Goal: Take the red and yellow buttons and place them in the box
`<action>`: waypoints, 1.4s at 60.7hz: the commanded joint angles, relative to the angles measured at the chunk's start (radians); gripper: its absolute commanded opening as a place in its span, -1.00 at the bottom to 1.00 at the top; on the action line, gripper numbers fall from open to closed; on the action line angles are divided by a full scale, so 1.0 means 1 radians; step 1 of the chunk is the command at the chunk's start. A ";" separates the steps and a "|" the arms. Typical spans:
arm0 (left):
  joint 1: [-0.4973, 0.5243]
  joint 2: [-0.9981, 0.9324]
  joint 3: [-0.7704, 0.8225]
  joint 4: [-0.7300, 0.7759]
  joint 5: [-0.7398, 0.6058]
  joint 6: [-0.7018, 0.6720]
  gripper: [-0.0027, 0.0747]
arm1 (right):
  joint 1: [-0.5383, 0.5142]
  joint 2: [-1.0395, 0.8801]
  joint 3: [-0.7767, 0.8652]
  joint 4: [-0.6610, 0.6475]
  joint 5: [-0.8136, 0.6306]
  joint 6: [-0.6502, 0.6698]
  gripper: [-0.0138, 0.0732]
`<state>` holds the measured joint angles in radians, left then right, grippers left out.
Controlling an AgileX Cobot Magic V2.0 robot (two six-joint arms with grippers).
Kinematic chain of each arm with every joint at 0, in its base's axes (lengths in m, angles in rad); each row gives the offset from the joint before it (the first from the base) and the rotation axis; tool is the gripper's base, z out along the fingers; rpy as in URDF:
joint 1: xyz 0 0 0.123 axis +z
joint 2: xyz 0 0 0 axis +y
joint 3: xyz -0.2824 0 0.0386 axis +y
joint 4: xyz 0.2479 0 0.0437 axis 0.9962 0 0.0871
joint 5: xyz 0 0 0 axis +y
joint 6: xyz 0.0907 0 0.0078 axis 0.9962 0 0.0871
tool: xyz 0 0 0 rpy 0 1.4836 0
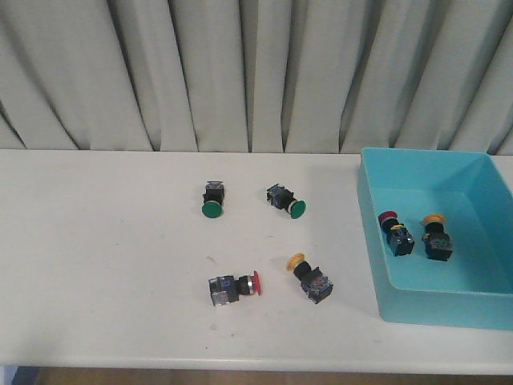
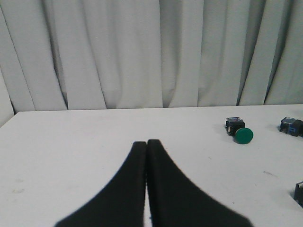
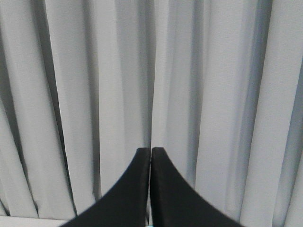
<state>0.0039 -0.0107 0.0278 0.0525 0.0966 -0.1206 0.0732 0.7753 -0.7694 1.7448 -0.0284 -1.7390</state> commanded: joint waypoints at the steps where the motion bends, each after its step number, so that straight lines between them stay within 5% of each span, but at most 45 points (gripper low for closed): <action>1: -0.001 -0.015 0.047 -0.007 -0.070 -0.003 -0.95 | 0.001 -0.003 -0.027 0.042 0.022 -0.006 -0.70; 63: -0.001 -0.015 0.047 -0.007 -0.070 -0.003 -0.95 | 0.001 0.003 -0.027 0.005 0.012 0.004 -0.70; 71: -0.001 -0.015 0.047 -0.007 -0.070 -0.003 -0.95 | 0.001 0.005 -0.027 -0.372 0.117 0.235 -0.70; 85: -0.001 -0.015 0.047 -0.007 -0.070 -0.003 -0.95 | 0.001 -0.022 -0.027 -1.238 0.206 1.116 -0.70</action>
<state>0.0039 -0.0107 0.0278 0.0525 0.0966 -0.1206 0.0736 0.7723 -0.7694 0.8438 0.1912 -0.9650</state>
